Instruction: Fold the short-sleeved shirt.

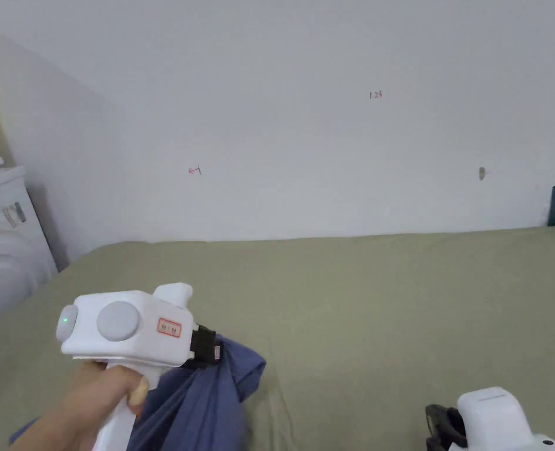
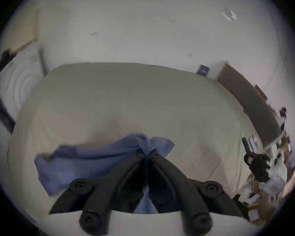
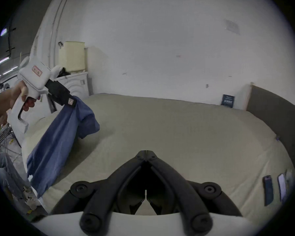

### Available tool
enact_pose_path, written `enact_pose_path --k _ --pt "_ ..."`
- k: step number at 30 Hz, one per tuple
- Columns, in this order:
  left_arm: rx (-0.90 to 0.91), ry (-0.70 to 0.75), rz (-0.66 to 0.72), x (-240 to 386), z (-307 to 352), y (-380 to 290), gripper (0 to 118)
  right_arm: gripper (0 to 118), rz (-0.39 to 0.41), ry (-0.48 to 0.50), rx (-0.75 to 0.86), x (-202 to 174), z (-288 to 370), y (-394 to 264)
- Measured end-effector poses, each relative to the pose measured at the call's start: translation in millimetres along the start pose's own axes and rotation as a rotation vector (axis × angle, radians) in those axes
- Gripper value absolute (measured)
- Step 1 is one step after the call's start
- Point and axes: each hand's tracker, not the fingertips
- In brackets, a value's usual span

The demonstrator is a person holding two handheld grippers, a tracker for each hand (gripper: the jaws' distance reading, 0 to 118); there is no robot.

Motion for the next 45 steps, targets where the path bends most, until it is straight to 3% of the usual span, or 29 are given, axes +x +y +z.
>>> enact_pose_path --k 1,9,16,25,26,27,29,30,32,36,37,38,39,45 --pt "-0.012 -0.047 -0.024 -8.5 -18.3 24.5 3 0 -0.003 -0.028 0.005 13.6 7.1 1.0" --pt "-0.037 -0.363 -0.258 176.2 -72.9 71.1 3 0 -0.030 -0.264 0.011 105.3 58.1 -0.3" --pt "-0.133 -0.575 -0.383 304.6 -126.6 55.2 3 0 -0.070 -0.419 0.008 162.7 100.0 -9.6" --pt "-0.245 -0.619 -0.398 355.8 -177.1 -15.4 3 0 -0.126 -0.499 -0.014 189.2 118.6 -25.5" --pt "-0.239 -0.606 -0.381 353.3 -180.2 -19.3 11 0 -0.130 -0.499 -0.017 188.3 116.9 -26.6" --pt "-0.228 -0.582 -0.349 349.1 -182.1 -20.8 29 0 -0.136 -0.498 -0.021 188.1 113.7 -26.6" --pt "-0.241 -0.515 -0.292 334.7 -179.6 -17.6 103 0 -0.151 -0.483 -0.028 187.4 105.6 -25.6" --pt "-0.234 -0.513 -0.269 324.1 -172.7 -12.8 108 0 -0.153 -0.476 -0.030 184.0 104.8 -25.9" --pt "-0.170 -0.516 -0.218 298.8 -149.3 0.5 95 0 -0.155 -0.460 -0.027 181.3 98.4 -23.2" --pt "0.065 -0.365 -0.186 243.4 -81.5 13.8 66 0 -0.160 -0.426 -0.014 170.9 90.4 -13.4" --pt "0.116 -0.330 -0.178 226.9 -61.2 13.8 49 0 -0.153 -0.413 -0.009 168.2 87.8 -10.0" --pt "0.149 -0.307 -0.171 215.2 -47.1 9.1 17 0 -0.144 -0.403 -0.005 163.4 88.0 -8.2" --pt "0.184 -0.281 -0.158 202.2 -32.3 3.0 5 0 -0.130 -0.395 -0.003 160.3 86.4 -5.2" --pt "0.283 -0.076 -0.067 137.1 30.6 -54.5 0 0 -0.113 -0.343 0.016 146.8 77.9 7.0"
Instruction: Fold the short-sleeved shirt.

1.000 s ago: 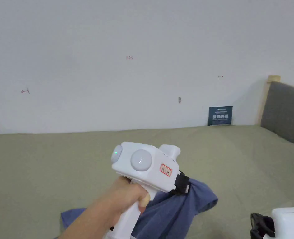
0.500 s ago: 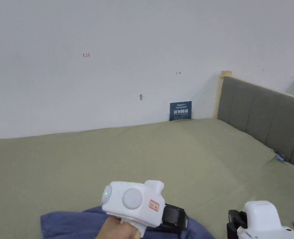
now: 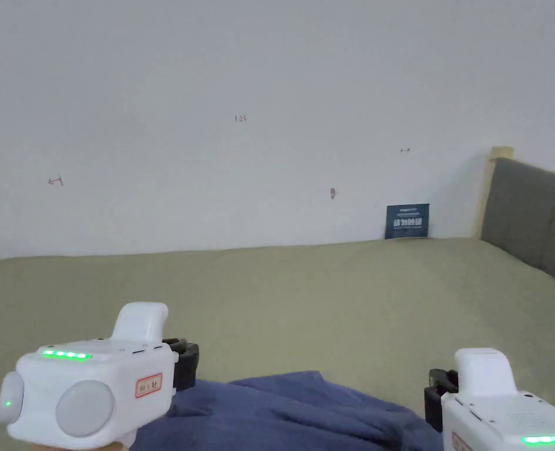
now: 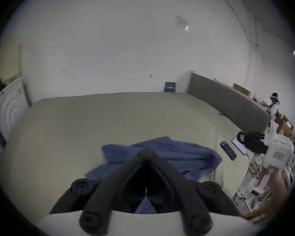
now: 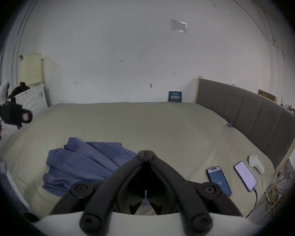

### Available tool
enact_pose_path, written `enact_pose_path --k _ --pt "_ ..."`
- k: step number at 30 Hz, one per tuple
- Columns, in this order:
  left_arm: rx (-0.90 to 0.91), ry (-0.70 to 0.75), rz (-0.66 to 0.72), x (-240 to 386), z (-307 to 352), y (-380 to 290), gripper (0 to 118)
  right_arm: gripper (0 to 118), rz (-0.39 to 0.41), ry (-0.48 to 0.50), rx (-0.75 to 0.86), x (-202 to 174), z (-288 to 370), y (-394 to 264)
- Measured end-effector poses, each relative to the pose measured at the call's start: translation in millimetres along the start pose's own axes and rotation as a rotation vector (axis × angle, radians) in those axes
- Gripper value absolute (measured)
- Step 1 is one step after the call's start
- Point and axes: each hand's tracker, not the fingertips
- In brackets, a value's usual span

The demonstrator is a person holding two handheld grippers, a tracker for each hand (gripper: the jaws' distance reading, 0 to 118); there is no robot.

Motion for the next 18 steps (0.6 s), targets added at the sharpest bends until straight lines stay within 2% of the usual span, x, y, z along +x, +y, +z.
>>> enact_pose_path --k 4,7,12,16,17,18 --pt "-0.051 0.064 0.086 -30.5 20.1 -30.1 0 0 0.012 0.026 0.001 -9.0 -1.7 1.2" --pt "-0.081 0.091 0.093 -46.8 19.8 -40.4 0 0 0.018 0.037 -0.003 -13.0 -1.7 1.1" --pt "-0.153 0.121 0.128 -86.0 -18.1 -34.4 0 0 0.044 0.041 -0.005 -13.5 -4.9 -1.1" --pt "-0.286 0.116 0.136 -113.0 -66.8 -26.0 0 0 0.045 0.024 -0.018 -5.9 -11.3 -6.2" --pt "-0.325 0.133 0.142 -121.3 -81.8 -26.1 11 0 0.046 0.018 -0.024 -3.1 -14.0 -8.0" --pt "-0.363 0.138 0.156 -129.9 -95.9 -26.7 39 0 0.048 0.013 -0.029 -1.1 -15.6 -10.0"
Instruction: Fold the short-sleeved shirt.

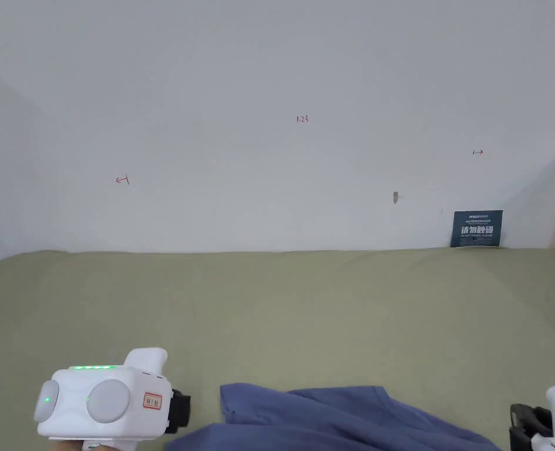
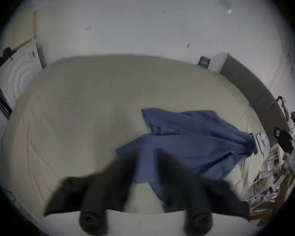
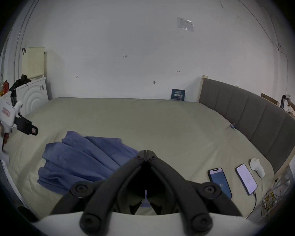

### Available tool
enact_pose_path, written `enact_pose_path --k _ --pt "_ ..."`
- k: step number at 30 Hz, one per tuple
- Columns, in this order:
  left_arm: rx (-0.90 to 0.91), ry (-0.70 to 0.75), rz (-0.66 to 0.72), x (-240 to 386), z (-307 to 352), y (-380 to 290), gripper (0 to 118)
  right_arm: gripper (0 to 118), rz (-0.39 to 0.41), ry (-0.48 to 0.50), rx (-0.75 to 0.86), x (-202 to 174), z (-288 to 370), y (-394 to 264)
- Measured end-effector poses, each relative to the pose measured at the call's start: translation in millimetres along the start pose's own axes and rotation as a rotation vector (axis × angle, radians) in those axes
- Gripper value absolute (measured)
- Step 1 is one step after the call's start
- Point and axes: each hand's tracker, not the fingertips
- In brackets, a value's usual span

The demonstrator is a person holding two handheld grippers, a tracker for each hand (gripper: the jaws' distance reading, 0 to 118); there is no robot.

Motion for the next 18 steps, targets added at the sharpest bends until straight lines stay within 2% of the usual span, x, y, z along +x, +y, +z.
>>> enact_pose_path --k 2,3,5,9,12,13,14,15,16,17,18 --pt "-0.086 0.000 0.033 -6.6 -32.0 7.2 118 0 0.005 -0.011 -0.017 4.8 -5.0 -4.7" --pt "-0.126 0.009 0.047 -10.1 -45.4 8.1 118 0 0.005 -0.011 -0.024 7.4 -8.2 -6.6" --pt "-0.101 0.000 0.088 -20.5 -68.1 6.5 109 0 -0.004 -0.011 -0.034 13.2 -10.5 -11.8" --pt "-0.214 0.031 0.138 -18.9 -101.2 -10.5 106 0 -0.015 -0.034 -0.052 23.7 -15.1 -16.8" --pt "-0.217 0.035 0.132 -18.8 -119.7 -21.3 105 0 -0.028 -0.048 -0.065 33.4 -21.2 -18.8" --pt "-0.183 0.043 0.098 -16.9 -116.9 -24.2 102 0 -0.039 -0.049 -0.072 36.8 -22.3 -19.3" --pt "-0.175 0.051 0.082 -13.1 -114.2 -23.4 84 2 -0.052 -0.050 -0.080 39.6 -23.2 -19.5" --pt "-0.155 0.069 0.067 -11.5 -110.2 -24.0 55 9 -0.068 -0.042 -0.087 42.1 -24.8 -20.0" --pt "-0.108 0.103 0.041 -10.5 -104.0 -25.0 18 28 -0.099 -0.002 -0.111 45.0 -27.7 -21.3" --pt "-0.071 0.124 0.018 -10.4 -99.3 -24.6 3 74 -0.118 0.026 -0.143 48.1 -31.4 -22.6" --pt "-0.044 0.068 0.027 -12.3 -96.1 -24.5 3 104 -0.142 0.049 -0.192 50.1 -36.7 -24.3"
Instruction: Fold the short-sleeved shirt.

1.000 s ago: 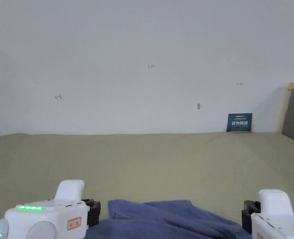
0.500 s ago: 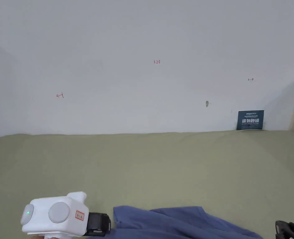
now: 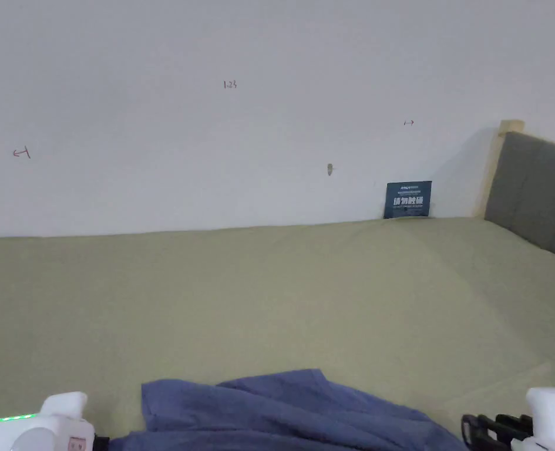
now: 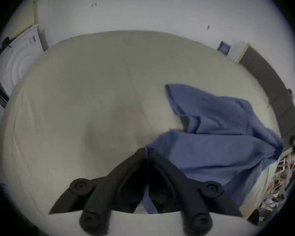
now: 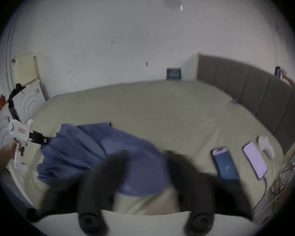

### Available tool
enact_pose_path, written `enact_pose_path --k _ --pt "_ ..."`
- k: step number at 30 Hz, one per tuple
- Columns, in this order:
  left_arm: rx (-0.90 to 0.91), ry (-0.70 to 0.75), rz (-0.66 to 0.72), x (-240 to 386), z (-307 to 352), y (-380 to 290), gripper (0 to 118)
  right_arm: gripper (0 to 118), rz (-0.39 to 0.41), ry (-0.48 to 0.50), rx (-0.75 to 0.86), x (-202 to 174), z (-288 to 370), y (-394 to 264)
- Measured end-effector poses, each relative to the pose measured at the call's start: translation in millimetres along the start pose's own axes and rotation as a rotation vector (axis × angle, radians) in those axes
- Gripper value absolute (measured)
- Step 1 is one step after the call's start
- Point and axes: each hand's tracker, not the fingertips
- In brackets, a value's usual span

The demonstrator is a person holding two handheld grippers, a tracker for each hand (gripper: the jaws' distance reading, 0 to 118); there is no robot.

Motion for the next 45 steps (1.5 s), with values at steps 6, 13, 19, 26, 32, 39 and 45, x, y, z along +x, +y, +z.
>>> enact_pose_path --k 6,13,19,26,32,39,45 --pt "0.004 -0.059 0.088 1.3 10.7 -4.3 3 113 0.009 0.023 -0.215 2.4 -42.3 -24.0" --pt "0.043 -0.077 0.090 8.3 21.6 -5.1 3 49 0.067 0.086 -0.257 0.2 -64.7 -39.4" --pt "0.195 -0.116 0.075 9.5 54.9 5.0 3 13 0.105 0.082 -0.221 -10.6 -55.8 -17.2" --pt "0.339 -0.134 0.046 15.3 123.9 40.0 3 13 0.108 0.130 -0.086 -21.4 -36.5 29.6" --pt "0.503 -0.096 0.002 15.6 181.7 73.7 3 13 0.095 0.165 0.005 -32.5 -37.8 85.8" --pt "0.667 -0.046 -0.032 13.8 234.6 102.3 3 13 0.094 0.199 0.172 -51.6 -33.7 149.9" --pt "0.734 -0.008 -0.048 7.5 265.7 134.2 3 13 0.137 0.218 0.252 -76.9 -28.0 206.8"
